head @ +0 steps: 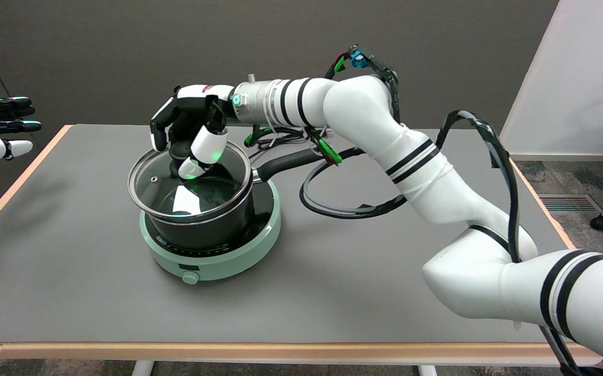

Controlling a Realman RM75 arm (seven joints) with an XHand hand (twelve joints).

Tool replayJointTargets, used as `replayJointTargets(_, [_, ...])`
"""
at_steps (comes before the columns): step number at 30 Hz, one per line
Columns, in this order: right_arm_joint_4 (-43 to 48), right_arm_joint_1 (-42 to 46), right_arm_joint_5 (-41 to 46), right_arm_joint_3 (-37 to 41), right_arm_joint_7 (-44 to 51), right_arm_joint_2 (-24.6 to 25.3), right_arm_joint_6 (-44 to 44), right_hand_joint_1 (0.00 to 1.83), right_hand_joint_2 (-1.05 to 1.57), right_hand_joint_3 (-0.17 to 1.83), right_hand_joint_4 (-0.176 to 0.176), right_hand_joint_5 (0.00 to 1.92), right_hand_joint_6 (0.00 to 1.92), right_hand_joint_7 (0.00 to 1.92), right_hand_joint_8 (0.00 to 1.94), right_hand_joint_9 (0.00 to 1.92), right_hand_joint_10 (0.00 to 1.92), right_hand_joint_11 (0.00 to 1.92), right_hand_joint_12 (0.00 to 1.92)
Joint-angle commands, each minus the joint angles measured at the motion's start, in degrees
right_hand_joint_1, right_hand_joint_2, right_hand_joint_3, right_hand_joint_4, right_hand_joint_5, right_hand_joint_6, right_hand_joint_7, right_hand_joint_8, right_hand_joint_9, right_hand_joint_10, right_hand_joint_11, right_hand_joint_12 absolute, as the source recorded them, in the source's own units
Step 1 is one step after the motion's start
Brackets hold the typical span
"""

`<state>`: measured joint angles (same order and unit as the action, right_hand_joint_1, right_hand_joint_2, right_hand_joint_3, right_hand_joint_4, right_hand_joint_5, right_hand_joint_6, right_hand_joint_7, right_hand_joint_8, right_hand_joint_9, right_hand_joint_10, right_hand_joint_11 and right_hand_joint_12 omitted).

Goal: Place the pot lid onto the soup pot.

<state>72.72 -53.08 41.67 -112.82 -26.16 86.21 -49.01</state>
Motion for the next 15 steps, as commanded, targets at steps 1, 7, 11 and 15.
replayJointTargets(1, [-2.73, -0.49, -1.29, -0.15, -0.02, 1.95, 0.65, 1.51, 0.76, 0.76, 0.123, 0.69, 1.26, 0.91, 1.25, 0.86, 1.56, 0.84, 1.9])
replayJointTargets(7, [-3.2, -0.49, -1.37, -0.15, -0.02, 2.11, 0.73, 1.51, 0.76, 0.76, 0.122, 0.69, 1.26, 0.91, 1.25, 0.86, 1.56, 0.84, 1.9])
replayJointTargets(11, [-3.21, -0.49, -1.37, -0.15, -0.02, 2.11, 0.8, 1.51, 0.76, 0.76, 0.122, 0.69, 1.26, 0.91, 1.25, 0.86, 1.56, 0.84, 1.9])
replayJointTargets(15, [-3.21, -0.49, -1.37, -0.07, -0.02, 2.11, 0.88, 1.51, 0.76, 0.76, 0.122, 0.69, 1.26, 0.91, 1.25, 0.86, 1.56, 0.84, 1.9])
